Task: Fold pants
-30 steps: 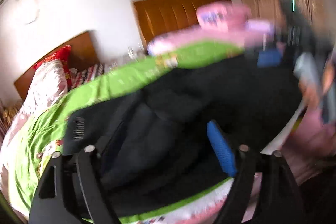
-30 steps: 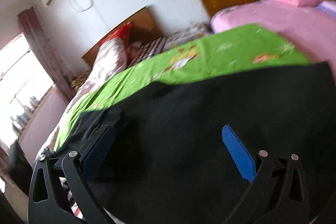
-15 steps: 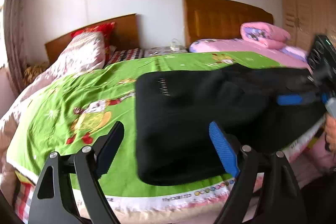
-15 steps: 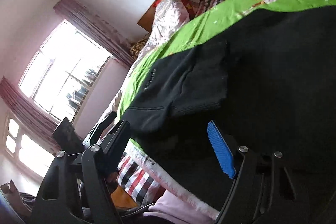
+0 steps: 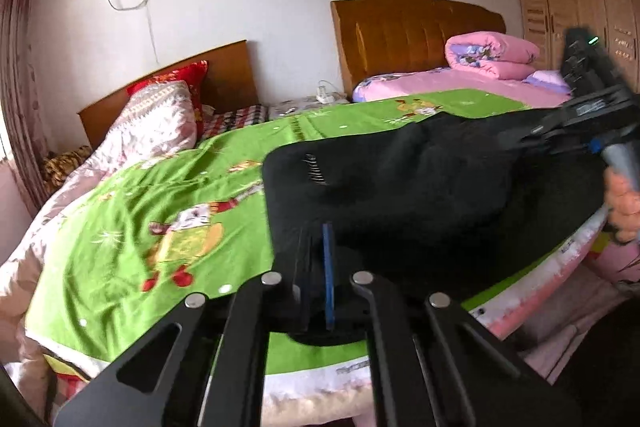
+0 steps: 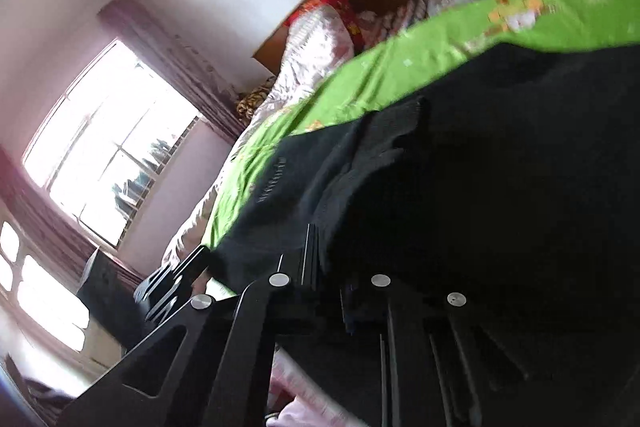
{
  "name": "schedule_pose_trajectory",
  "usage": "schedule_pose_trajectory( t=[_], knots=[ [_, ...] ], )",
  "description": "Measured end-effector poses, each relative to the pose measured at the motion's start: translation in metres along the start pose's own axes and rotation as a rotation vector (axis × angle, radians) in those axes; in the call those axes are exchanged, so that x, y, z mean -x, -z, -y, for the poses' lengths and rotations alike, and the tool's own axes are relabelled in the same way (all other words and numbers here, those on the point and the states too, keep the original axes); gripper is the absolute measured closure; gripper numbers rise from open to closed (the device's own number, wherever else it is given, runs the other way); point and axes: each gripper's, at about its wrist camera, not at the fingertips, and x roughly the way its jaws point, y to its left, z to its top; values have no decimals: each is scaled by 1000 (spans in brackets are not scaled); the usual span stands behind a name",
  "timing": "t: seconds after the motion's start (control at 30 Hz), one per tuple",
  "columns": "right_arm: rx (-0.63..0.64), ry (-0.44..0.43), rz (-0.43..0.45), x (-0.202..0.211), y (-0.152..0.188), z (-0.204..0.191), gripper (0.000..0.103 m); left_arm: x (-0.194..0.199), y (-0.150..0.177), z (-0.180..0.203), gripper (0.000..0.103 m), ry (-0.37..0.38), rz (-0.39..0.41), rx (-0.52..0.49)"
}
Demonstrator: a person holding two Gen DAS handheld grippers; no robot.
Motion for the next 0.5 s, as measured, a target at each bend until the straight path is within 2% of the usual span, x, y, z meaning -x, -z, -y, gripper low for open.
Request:
schedule_pose_trajectory(
  t=[0.1, 0.17, 0.23, 0.3, 0.33, 0.4, 0.47, 0.5],
  knots=[
    [-1, 41, 10, 11, 6, 6, 88, 4, 0, 0, 96, 12, 2, 11],
    [-61, 76, -16, 9, 14, 30, 88, 5, -2, 2, 94, 21, 7, 15],
    [-107, 29, -56, 1, 22, 46, 88, 5, -5, 3, 91, 25, 15, 25],
    [-131, -5, -49, 0, 22, 49, 87, 3, -11, 3, 68, 23, 17, 36],
    [-148, -21, -54, 0, 20, 48, 87, 4, -13, 3, 63, 15, 25, 40],
    [-159, -13, -63, 1, 17, 47, 86, 6, -18, 2, 45, 20, 50, 60],
    [-163, -19, -75, -1, 19, 47, 85, 4, -20, 2, 32, 31, 50, 79],
    [-173, -30, -79, -1, 19, 48, 84, 1, -20, 2, 30, 32, 43, 81]
  ],
)
